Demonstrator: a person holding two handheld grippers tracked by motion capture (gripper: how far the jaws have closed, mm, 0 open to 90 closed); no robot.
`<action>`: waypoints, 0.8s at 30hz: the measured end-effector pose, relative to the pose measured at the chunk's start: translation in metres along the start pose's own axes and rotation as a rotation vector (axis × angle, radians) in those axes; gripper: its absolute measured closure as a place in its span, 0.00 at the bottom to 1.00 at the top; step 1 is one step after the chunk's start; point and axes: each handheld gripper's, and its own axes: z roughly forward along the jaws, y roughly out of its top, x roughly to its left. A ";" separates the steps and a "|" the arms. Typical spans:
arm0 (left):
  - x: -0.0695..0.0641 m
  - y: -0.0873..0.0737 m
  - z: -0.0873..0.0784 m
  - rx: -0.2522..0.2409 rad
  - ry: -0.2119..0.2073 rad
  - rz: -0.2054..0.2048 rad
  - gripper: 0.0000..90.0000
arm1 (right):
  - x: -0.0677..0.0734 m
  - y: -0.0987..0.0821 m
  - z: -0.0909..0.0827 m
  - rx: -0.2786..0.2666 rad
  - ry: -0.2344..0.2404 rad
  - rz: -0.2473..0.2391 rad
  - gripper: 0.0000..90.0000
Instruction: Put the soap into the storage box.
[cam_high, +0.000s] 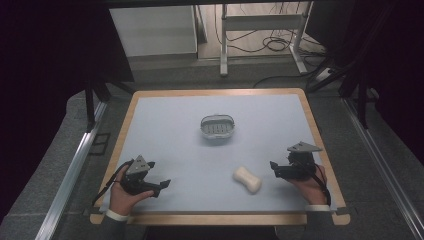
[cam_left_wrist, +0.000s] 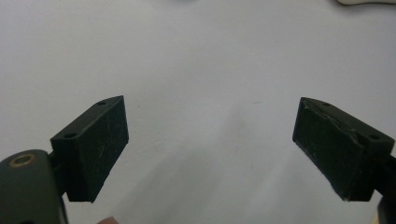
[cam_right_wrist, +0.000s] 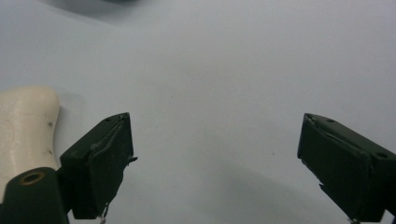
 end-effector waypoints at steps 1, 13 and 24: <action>0.000 0.000 0.000 0.000 0.000 0.000 0.12 | 0.000 0.000 0.000 0.000 0.000 0.000 0.12; -0.001 0.000 0.001 0.003 -0.003 -0.002 0.12 | -0.006 -0.004 -0.001 0.004 0.022 0.009 0.17; -0.001 0.000 0.000 0.003 0.001 -0.003 0.12 | -0.007 -0.004 -0.003 0.013 0.035 0.016 0.19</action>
